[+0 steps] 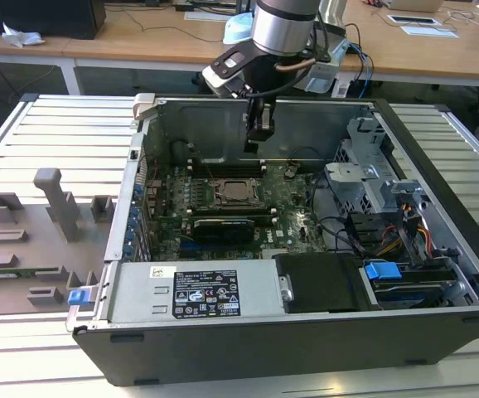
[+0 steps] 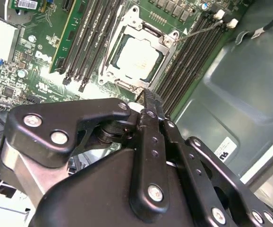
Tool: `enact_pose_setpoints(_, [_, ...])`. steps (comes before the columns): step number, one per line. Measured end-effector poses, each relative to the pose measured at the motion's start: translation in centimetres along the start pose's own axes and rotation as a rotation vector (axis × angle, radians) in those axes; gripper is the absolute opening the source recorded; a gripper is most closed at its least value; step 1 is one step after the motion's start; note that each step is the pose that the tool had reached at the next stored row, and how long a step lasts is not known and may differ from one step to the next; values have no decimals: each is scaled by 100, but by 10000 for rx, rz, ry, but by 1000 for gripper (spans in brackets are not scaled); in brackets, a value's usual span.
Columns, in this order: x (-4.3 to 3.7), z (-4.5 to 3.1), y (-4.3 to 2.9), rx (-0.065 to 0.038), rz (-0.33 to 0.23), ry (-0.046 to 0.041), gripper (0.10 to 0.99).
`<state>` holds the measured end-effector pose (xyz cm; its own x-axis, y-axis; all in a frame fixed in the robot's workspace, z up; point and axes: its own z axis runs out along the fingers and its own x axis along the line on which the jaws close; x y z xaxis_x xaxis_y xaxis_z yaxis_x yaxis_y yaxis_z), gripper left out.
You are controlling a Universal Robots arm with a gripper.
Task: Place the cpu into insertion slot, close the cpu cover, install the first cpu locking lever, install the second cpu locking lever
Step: 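Close the cpu cover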
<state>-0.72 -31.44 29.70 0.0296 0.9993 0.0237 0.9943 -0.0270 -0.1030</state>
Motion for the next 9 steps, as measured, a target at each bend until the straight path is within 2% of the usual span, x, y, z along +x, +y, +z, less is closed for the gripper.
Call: enact_pose_setpoints(9, [0, -6, -1, 0, 0, 1, 110])
